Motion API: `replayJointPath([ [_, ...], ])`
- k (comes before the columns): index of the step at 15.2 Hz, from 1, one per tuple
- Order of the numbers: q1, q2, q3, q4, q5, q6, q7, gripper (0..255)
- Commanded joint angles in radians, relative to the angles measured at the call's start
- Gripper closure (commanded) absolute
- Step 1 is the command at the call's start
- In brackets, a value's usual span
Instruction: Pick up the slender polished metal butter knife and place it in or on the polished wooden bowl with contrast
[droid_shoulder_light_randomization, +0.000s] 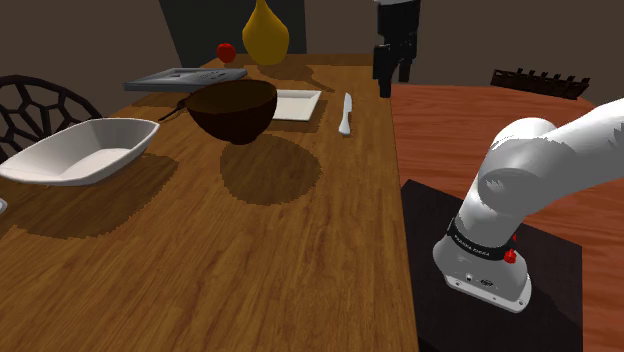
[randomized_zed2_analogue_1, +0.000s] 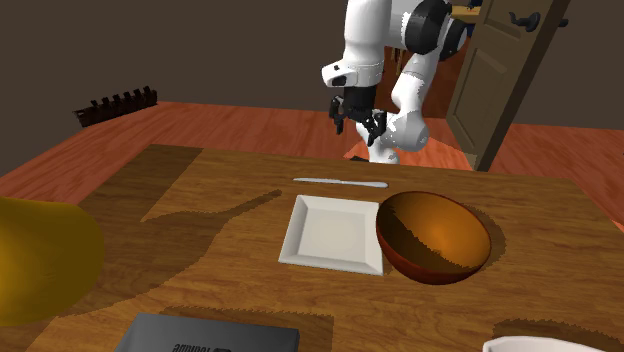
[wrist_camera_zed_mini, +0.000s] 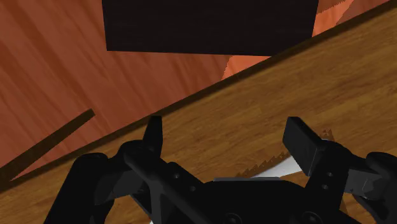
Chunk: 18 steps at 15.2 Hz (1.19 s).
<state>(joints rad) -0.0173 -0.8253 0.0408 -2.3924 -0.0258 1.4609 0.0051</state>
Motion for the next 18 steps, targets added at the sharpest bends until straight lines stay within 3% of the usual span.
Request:
replayJointPath([
  [1, 0.000, 0.000, 0.000, 0.000, 0.000, 0.000, 0.000, 0],
  [9, -0.281, 0.196, 0.111, 0.045, 0.345, 0.222, 0.859, 0],
  [18, -0.282, 0.199, 0.141, -0.055, 0.379, 0.335, 0.889, 0],
])
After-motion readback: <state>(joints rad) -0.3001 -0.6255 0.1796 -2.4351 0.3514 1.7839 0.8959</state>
